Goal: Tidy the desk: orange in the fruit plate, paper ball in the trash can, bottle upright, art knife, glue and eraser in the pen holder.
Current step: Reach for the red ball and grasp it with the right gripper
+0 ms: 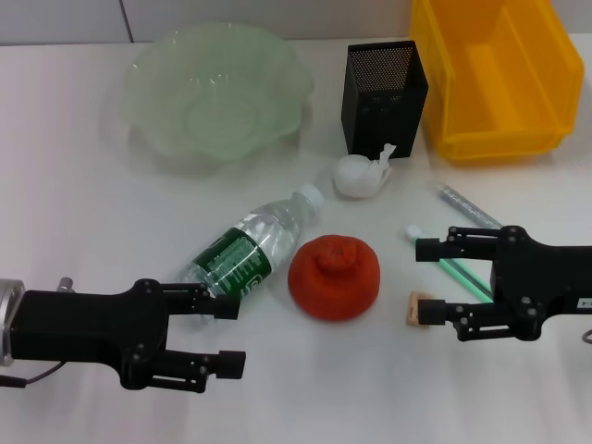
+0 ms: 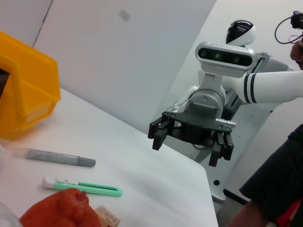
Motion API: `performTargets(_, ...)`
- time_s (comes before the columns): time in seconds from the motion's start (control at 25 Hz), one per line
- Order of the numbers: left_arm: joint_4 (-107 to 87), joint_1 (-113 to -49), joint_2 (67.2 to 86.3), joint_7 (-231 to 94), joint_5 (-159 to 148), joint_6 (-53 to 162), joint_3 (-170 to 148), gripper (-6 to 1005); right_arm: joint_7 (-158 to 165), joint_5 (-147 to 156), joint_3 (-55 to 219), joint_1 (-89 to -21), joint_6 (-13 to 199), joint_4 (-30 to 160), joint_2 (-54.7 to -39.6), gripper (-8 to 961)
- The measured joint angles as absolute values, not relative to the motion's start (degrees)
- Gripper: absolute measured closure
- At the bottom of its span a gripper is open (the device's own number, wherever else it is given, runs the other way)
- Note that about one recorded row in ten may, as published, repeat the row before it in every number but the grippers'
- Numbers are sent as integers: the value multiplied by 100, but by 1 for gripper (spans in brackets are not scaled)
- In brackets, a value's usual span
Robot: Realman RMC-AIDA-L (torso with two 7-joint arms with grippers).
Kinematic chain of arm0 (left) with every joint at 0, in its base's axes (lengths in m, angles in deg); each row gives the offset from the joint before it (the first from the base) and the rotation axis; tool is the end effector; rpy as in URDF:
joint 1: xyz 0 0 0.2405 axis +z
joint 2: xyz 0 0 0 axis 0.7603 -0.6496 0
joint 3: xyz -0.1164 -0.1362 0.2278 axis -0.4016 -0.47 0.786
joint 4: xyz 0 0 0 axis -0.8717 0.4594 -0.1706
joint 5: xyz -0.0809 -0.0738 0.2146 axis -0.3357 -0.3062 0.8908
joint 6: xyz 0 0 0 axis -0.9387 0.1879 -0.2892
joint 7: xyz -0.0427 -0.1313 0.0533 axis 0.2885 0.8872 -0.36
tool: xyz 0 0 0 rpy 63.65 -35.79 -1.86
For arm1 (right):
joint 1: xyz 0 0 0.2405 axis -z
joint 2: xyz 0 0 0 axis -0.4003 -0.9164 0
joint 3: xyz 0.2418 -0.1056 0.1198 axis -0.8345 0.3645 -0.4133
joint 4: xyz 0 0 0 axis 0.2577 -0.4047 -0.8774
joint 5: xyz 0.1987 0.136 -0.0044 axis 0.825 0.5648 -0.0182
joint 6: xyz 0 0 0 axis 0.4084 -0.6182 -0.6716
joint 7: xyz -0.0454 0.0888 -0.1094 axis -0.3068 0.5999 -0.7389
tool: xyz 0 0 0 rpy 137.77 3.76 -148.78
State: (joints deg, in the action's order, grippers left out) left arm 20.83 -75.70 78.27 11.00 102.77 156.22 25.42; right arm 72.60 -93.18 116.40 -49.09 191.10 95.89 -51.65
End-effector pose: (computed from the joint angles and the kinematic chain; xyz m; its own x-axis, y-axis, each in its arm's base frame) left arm -0.3209 0.2908 -0.0190 0.7503 0.4875 0.4464 0.4178 -0.8731 0.2513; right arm 0.3114 0.3062 -0.0144 0.7650 -0.2969 -0.5715 -0.3099 -0.9476 0.0775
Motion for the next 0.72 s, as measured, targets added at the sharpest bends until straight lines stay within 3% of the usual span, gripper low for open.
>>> performTargets(0.44,2061,-7506,7827,890,10252,15612,2369,211,7389,-9318,11686,-5134,19086,9583,-5219,184)
performTargets(0.72,2088,-7588,7804,904,10224,15642,2368,211,7953,-9318,11642,-5101,18947,10002,-5157,185)
